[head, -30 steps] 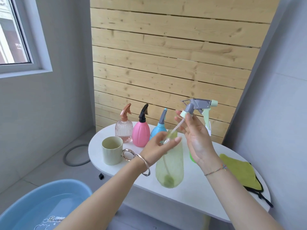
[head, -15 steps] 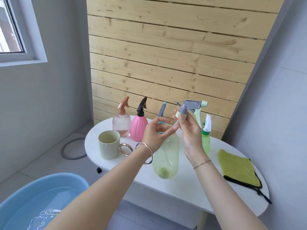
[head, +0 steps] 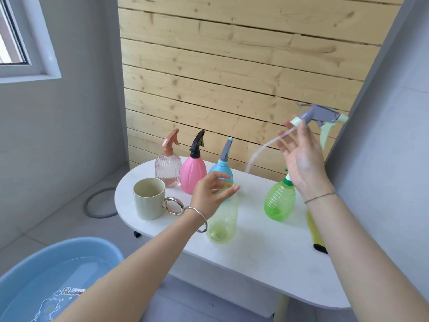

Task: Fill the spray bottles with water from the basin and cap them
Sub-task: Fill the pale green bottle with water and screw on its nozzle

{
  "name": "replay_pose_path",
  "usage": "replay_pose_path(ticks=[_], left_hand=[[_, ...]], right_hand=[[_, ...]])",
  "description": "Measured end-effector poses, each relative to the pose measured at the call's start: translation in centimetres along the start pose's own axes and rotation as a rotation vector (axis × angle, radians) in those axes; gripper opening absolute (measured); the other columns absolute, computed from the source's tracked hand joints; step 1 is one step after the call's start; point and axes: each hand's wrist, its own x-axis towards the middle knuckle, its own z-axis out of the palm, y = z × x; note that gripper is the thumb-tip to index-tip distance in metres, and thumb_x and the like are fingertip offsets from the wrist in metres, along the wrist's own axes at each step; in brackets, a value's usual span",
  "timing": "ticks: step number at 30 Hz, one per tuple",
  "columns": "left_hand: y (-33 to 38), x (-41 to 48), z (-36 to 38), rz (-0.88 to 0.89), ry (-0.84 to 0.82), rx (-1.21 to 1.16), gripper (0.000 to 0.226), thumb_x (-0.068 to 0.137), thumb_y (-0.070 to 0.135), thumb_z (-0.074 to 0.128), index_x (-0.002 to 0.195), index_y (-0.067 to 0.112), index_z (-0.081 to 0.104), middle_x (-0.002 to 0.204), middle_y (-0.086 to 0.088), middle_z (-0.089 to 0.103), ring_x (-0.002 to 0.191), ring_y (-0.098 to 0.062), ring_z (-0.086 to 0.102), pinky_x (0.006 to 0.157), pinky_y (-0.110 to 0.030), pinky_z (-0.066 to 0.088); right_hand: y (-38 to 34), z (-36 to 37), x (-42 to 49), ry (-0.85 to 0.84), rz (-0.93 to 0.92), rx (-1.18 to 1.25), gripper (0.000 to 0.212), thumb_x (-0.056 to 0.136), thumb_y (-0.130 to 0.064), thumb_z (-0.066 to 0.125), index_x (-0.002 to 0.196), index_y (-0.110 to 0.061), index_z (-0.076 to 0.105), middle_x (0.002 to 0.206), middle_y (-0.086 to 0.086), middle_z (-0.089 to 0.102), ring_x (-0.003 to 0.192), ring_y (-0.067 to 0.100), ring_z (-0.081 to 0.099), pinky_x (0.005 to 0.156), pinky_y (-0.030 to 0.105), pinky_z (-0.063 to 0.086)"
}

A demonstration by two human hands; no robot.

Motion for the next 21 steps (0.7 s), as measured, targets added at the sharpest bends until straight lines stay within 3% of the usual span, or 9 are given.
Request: replay_pose_path(ticks=[4,7,10,12,15,18,21], left_hand=[[-0.3,-0.1,0.2,0.017,0.0,0.053,0.026,0.079,0.023,0.079,0.098,0.024,0.062,0.088,0.003,0.069,0.086,-0.01,0.065,0.086,-0.034,0.053],[-1.0,-0.7,0.1,-0.002,-0.022,0.123,0.037,0.078,0.031,0.078,0.11,0.026,0.06,0.104,0.001,0.066,0.097,-0.009,0.061,0.081,-0.011,0.046],[-2.1,-1.5,-0.2,-0.035,-0.06,0.167,0.057,0.071,0.038,0.082,0.12,0.028,0.054,0.118,0.003,0.061,0.106,-0.003,0.056,0.083,-0.003,0.04],[-3.0,-1.9,-0.4,-0.072,-0.114,0.216,0.075,0.064,0.039,0.086,0.126,0.029,0.048,0.124,0.005,0.056,0.11,-0.004,0.053,0.085,-0.002,0.036],[-4.3,-2.6,-0.7,-0.137,-0.204,0.31,0.091,0.06,0.036,0.091,0.134,0.029,0.039,0.127,0.009,0.051,0.115,-0.01,0.05,0.089,-0.014,0.035],[-5.0,-3.1,-1.0,-0.16,-0.193,0.338,0.08,0.064,0.032,0.089,0.129,0.028,0.042,0.12,0.012,0.054,0.113,-0.009,0.05,0.087,-0.014,0.033],[-5.0,-3.4,-1.8,-0.157,-0.141,0.346,0.076,0.057,0.047,0.089,0.119,0.031,0.048,0.114,0.015,0.057,0.11,-0.009,0.054,0.087,-0.017,0.037]], right_hand=[[-0.8,-1.2,0.9,-0.033,0.037,-0.039,0.015,0.101,-0.031,0.043,0.101,-0.026,0.057,0.099,-0.007,0.065,0.069,0.005,0.055,0.074,0.022,0.046],[0.2,-2.5,0.5,-0.077,0.135,-0.108,0.013,0.099,-0.03,0.045,0.096,-0.024,0.056,0.097,-0.006,0.066,0.066,0.006,0.052,0.071,0.022,0.042],[2.6,-4.0,-0.9,-0.115,0.269,-0.188,0.013,0.098,-0.027,0.047,0.096,-0.019,0.057,0.097,0.0,0.066,0.065,0.009,0.048,0.067,0.023,0.039],[4.3,-5.1,-2.0,-0.136,0.35,-0.25,0.014,0.098,-0.026,0.047,0.096,-0.018,0.058,0.099,0.001,0.068,0.064,0.01,0.047,0.067,0.024,0.039],[6.7,-6.5,-3.5,-0.128,0.449,-0.325,0.017,0.098,-0.026,0.049,0.102,-0.016,0.062,0.103,0.002,0.068,0.065,0.01,0.046,0.068,0.023,0.041],[8.6,-7.3,-4.4,-0.08,0.525,-0.391,0.015,0.096,-0.026,0.054,0.1,-0.015,0.063,0.099,0.001,0.066,0.065,0.011,0.046,0.068,0.022,0.043],[10.2,-7.7,-5.0,-0.096,0.55,-0.537,0.016,0.093,-0.026,0.058,0.099,-0.013,0.065,0.084,0.003,0.058,0.064,0.011,0.046,0.067,0.022,0.045]])
